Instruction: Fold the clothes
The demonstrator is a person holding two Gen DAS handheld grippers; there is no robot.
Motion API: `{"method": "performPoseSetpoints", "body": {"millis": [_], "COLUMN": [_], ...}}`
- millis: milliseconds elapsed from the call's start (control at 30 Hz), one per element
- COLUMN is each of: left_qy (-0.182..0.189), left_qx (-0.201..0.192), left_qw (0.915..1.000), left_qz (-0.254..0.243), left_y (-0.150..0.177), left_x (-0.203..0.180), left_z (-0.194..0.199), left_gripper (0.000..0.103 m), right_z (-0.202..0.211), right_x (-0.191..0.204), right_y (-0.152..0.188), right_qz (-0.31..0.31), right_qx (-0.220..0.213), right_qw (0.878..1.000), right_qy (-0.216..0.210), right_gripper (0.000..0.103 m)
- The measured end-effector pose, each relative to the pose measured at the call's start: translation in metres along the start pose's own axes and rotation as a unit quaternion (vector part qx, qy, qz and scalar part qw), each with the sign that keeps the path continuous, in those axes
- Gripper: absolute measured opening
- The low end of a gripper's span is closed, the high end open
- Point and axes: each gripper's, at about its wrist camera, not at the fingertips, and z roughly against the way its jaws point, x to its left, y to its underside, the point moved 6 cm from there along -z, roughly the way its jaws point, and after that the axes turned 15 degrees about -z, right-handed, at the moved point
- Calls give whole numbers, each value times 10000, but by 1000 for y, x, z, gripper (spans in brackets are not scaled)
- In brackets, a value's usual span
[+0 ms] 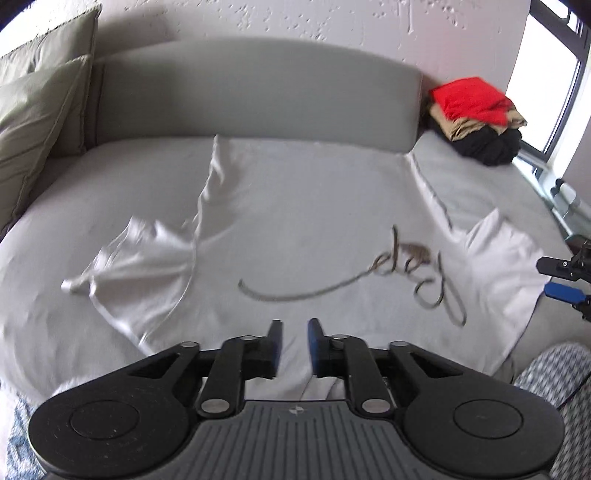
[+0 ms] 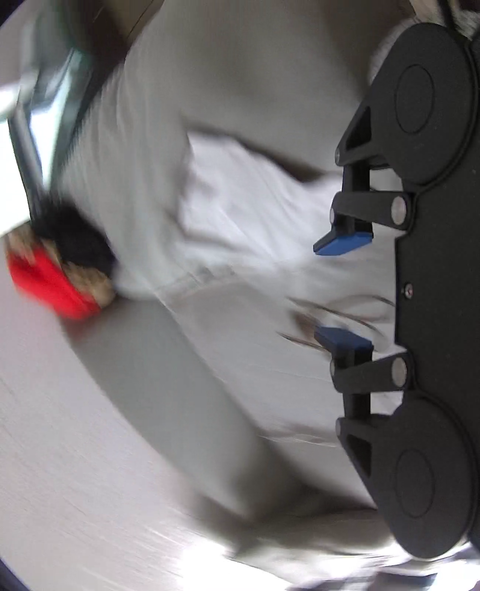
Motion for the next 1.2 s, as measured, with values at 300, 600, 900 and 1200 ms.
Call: {"method": "performPoseSetpoints", "body": {"millis": [300, 600, 900, 1200], "left_qy": [66, 81, 108, 134], "left_qx": [37, 82, 8, 2], "left_qw": [9999, 9999, 9999, 9998], "left_qz": [-131, 21, 57, 162], "left_y": [-6, 4, 7, 13], "left_x": [-19, -14, -13, -9], "left_z": [-10, -10, -4, -5], "left_gripper": [19, 19, 19, 19], "right_z": [-10, -50, -43, -40], "right_x": [-86, -97, -75, 27], "right_y": [-75, -90, -86, -31], "right_qz": [-1754, -1553, -1016, 1509], "right_qx": [-704, -302, -573, -596], "right_qw": [9817, 9874, 9931, 9867], "right_qy": [214, -17, 84, -11], "right_gripper": [40, 18, 3, 3]}}
